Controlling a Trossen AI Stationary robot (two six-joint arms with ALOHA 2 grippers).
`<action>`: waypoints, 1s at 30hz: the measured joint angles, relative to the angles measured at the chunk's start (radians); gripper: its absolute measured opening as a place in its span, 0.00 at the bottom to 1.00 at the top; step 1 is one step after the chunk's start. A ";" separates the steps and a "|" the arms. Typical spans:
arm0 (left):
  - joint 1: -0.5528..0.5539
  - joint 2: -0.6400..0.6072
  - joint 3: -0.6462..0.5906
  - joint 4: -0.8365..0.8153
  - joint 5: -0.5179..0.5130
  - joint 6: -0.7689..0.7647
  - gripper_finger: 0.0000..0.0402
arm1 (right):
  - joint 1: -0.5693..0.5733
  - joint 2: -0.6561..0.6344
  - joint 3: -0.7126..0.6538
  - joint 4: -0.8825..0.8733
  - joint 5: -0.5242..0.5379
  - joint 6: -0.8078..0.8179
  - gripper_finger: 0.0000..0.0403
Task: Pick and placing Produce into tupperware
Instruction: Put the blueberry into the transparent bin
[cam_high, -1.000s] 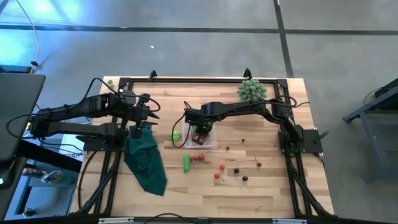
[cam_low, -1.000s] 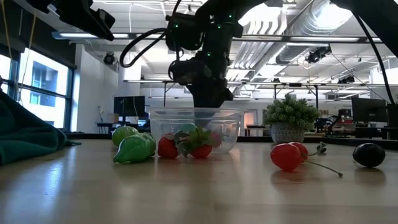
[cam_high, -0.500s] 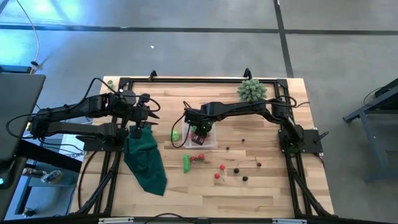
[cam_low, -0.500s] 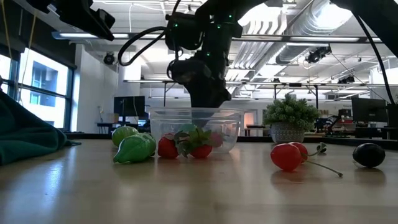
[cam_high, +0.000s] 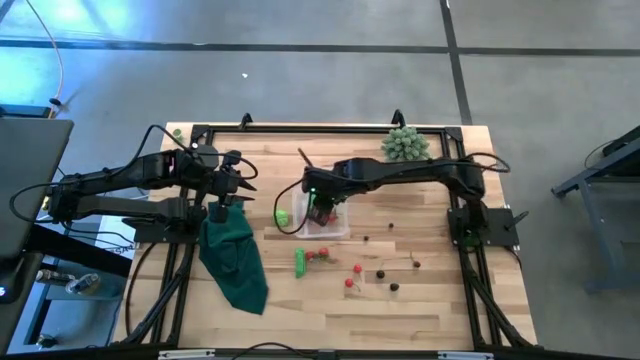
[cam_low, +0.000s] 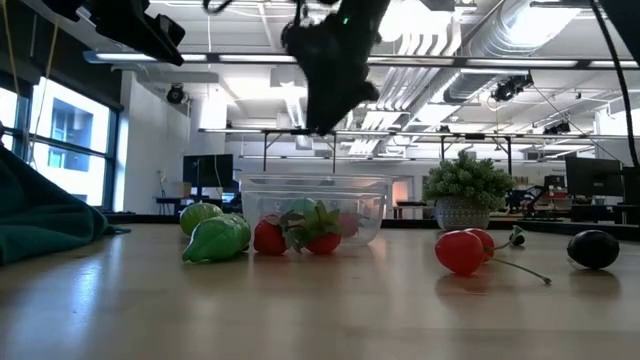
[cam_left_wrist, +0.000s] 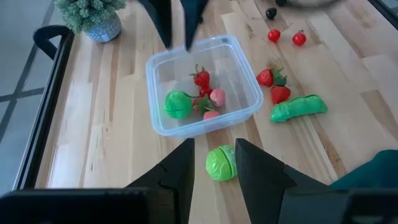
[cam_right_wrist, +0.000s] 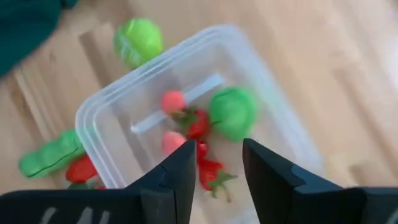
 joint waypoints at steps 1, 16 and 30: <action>0.000 0.000 0.000 0.000 0.000 0.000 0.26 | 0.006 -0.018 -0.001 -0.010 0.029 0.014 0.31; 0.000 0.000 0.000 0.000 0.000 0.000 0.26 | 0.105 -0.515 -0.602 0.243 0.140 0.316 0.31; 0.000 0.000 0.000 0.000 0.000 0.000 0.26 | 0.161 -0.856 -1.144 0.461 0.060 0.438 0.31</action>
